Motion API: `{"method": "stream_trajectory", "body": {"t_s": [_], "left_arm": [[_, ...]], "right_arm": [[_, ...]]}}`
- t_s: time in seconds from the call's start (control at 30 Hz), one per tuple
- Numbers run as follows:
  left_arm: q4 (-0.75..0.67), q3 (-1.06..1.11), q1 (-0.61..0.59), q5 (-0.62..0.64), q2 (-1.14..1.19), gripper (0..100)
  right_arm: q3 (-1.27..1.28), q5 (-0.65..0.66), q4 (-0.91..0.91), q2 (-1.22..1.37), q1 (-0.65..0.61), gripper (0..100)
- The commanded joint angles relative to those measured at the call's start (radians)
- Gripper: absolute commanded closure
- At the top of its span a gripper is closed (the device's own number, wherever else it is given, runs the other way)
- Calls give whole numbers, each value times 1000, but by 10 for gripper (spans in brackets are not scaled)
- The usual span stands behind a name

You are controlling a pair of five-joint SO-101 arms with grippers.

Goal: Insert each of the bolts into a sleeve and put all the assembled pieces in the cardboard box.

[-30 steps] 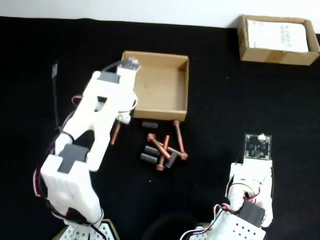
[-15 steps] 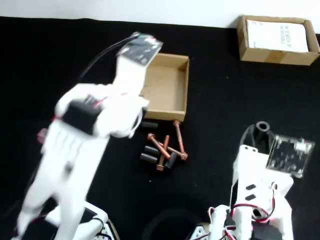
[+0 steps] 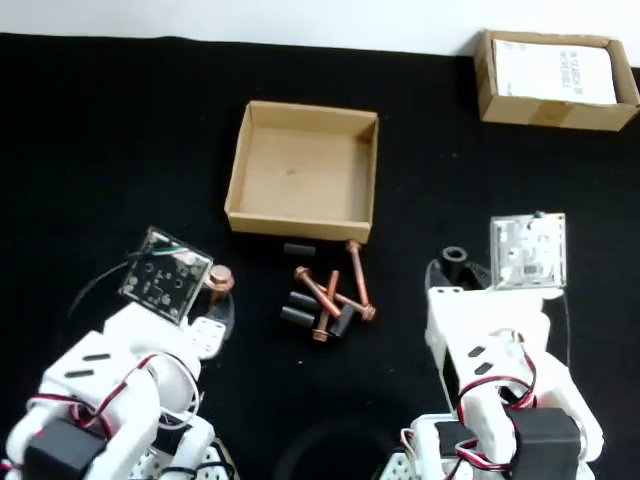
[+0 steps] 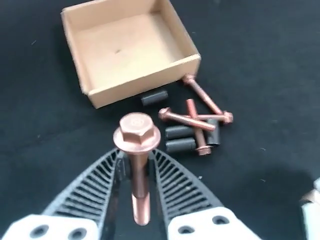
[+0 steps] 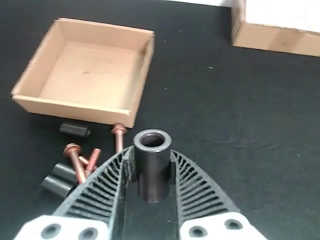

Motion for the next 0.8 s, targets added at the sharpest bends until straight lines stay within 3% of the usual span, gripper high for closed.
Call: {"method": "stream_trajectory", "body": {"t_s": [0.0,0.2,0.33,0.5,0.63,0.77], "left_arm": [[-164,154,-102,51,-114,992],[-534,360,-168,147,-206,992],[-733,400,-120,161,-205,992],[-760,383,22,158,-203,991],[-753,308,27,160,-137,991],[-720,142,31,163,65,991]], "right_arm": [[-42,-8,1,10,-82,990],[-7,-229,-53,10,-271,991],[137,-270,-216,8,-321,991],[426,-264,-621,-71,-325,991],[730,-209,-938,-143,-323,991],[898,-138,-1116,-182,-321,991]]}}
